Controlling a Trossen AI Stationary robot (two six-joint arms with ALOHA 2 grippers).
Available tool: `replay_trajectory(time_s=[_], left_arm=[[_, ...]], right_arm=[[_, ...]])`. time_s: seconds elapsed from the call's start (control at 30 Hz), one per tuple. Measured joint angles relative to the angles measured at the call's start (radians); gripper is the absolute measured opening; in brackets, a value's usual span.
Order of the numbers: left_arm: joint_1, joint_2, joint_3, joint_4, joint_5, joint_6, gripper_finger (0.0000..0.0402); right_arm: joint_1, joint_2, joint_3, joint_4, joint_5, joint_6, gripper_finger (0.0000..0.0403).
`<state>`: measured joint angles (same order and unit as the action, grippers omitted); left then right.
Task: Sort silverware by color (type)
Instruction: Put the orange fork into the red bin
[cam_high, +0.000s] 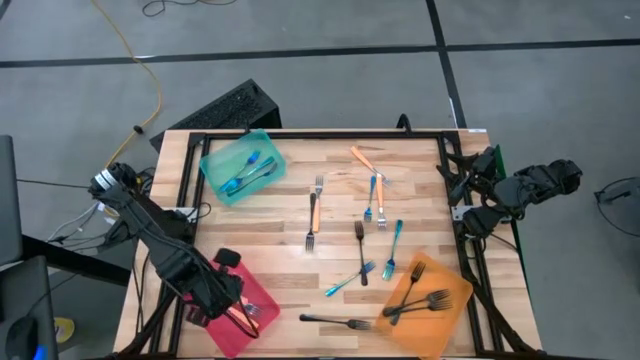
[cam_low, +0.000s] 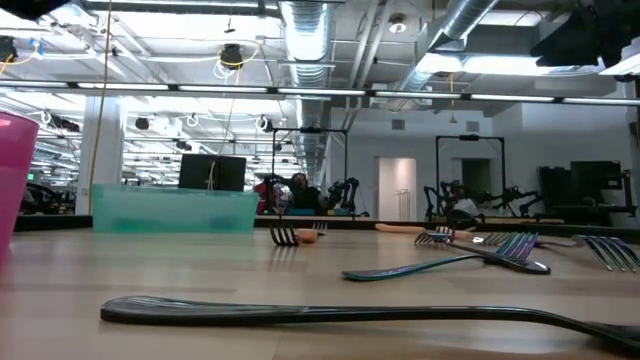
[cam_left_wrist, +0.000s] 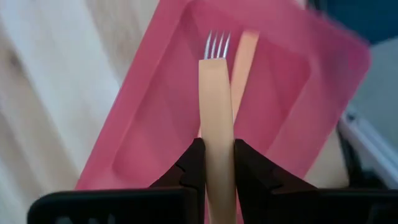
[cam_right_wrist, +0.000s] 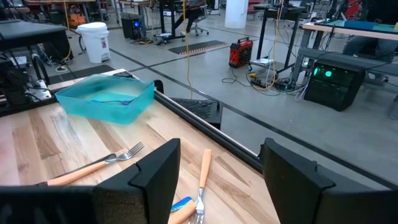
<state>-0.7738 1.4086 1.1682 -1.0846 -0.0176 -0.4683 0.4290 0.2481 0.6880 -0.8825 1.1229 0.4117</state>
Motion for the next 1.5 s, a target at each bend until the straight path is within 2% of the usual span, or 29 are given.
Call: replay_trajectory(time_s=[0.23, 0.4, 0.57, 0.83, 1.03, 1.5], left_arm=[[0.000, 0.000, -0.124, 0.240, 0.002, -0.022, 0.0038], [-0.024, 0.000, -0.162, 0.299, 0.029, -0.058, 0.0037], [-0.059, 0.000, -0.209, 0.434, 0.017, -0.068, 0.0038], [-0.070, 0.000, -0.227, 0.466, 0.020, -0.079, 0.0037], [-0.072, 0.000, -0.299, 0.582, 0.063, -0.132, 0.0038], [-0.104, 0.000, -0.410, 0.718, 0.058, -0.164, 0.0038]], right_arm=[[0.000, 0.000, 0.000, 0.000, 0.000, 0.000, 0.0242], [0.000, 0.000, 0.000, 0.000, 0.000, 0.000, 0.0242], [0.000, 0.000, 0.000, 0.000, 0.000, 0.000, 0.0242], [0.000, 0.000, 0.000, 0.000, 0.000, 0.000, 0.0242], [0.000, 0.000, 0.000, 0.000, 0.000, 0.000, 0.0242], [0.000, 0.000, 0.000, 0.000, 0.000, 0.000, 0.0242]])
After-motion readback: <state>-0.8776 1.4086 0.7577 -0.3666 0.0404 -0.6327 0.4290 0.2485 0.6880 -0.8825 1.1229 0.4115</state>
